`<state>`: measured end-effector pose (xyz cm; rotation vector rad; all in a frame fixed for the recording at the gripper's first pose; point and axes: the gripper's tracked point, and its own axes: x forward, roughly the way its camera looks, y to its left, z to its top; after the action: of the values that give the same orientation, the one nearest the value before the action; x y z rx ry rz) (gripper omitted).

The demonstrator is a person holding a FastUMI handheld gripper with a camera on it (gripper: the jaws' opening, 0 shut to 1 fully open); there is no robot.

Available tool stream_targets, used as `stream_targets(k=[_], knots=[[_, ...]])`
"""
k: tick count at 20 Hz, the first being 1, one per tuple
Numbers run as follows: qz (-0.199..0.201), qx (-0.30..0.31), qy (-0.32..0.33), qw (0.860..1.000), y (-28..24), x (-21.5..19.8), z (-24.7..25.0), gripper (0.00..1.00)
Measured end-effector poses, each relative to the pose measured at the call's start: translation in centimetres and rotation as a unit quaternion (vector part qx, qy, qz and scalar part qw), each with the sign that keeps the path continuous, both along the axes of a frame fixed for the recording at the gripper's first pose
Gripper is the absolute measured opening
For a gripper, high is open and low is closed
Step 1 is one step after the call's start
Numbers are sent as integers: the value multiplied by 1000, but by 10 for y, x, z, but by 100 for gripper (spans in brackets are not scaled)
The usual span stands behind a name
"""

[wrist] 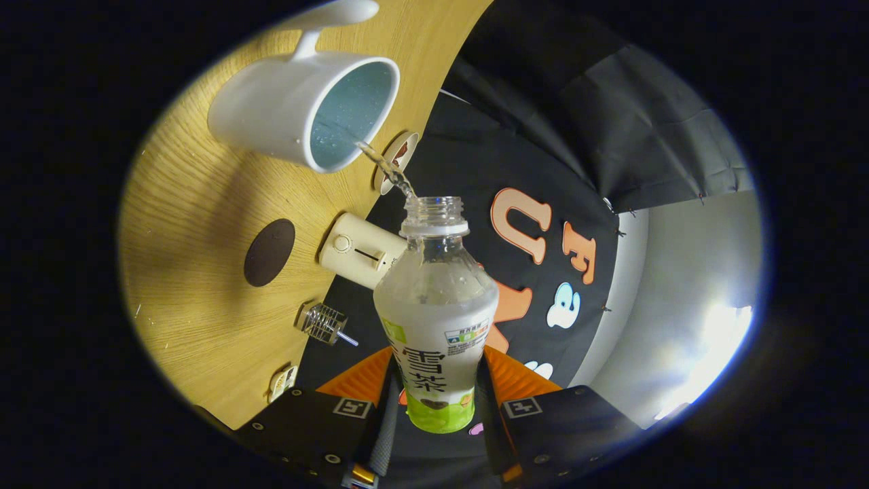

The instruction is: Take the bottle from table, then pour the juice into the cup, finally place the bottle on the coaster

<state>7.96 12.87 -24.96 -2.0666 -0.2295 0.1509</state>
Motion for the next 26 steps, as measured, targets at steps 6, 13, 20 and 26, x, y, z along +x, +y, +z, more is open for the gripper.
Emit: stream_targets(k=[6, 13, 20, 26], knots=[[17, -39, -2, 999, 1, 1, 1, 55], [40, -69, -21, 997, 12, 1, 5, 55], [66, -83, -29, 994, 21, 1, 1, 56], [-6, 37, 87, 995, -4, -2, -46, 56]])
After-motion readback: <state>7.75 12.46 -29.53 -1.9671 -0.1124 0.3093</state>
